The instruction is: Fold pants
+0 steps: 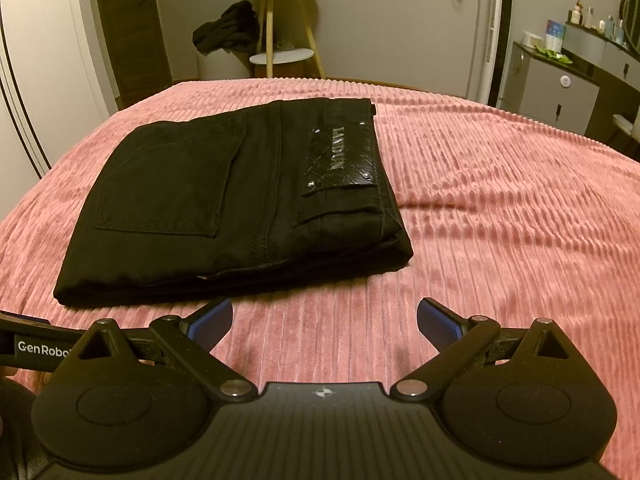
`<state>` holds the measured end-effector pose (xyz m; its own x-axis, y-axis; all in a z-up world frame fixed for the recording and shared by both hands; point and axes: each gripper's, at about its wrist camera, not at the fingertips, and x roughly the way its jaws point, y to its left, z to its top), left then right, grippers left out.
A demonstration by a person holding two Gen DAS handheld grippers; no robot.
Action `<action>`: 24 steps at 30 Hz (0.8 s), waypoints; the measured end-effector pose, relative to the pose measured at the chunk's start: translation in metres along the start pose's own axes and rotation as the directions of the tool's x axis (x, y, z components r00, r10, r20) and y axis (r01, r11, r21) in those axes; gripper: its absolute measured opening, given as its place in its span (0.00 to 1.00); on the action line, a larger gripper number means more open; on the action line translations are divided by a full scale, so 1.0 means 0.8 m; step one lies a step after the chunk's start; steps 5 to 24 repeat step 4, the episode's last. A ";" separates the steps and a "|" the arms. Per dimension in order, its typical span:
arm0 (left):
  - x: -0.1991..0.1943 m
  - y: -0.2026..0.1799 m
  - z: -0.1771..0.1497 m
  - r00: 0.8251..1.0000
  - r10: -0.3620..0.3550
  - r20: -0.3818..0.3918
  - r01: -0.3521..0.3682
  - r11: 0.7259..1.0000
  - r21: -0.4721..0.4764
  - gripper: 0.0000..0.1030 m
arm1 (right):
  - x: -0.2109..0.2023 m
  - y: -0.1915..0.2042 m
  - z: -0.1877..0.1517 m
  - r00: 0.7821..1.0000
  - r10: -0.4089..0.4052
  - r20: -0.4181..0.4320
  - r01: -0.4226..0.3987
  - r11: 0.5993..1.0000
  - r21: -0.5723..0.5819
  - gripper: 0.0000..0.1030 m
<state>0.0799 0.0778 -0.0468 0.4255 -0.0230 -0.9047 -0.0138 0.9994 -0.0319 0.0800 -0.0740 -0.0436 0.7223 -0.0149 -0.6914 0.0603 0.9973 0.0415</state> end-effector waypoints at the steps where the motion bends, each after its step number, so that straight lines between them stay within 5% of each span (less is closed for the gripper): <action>1: 0.000 0.000 0.000 1.000 -0.001 -0.002 0.001 1.000 -0.001 1.00 | 0.000 0.000 0.000 1.000 0.000 0.000 0.000 1.000 0.000 0.96; 24: 0.002 0.001 0.000 1.000 -0.001 -0.009 0.001 1.000 -0.001 1.00 | 0.000 0.000 0.000 1.000 -0.001 -0.001 0.001 1.000 0.002 0.96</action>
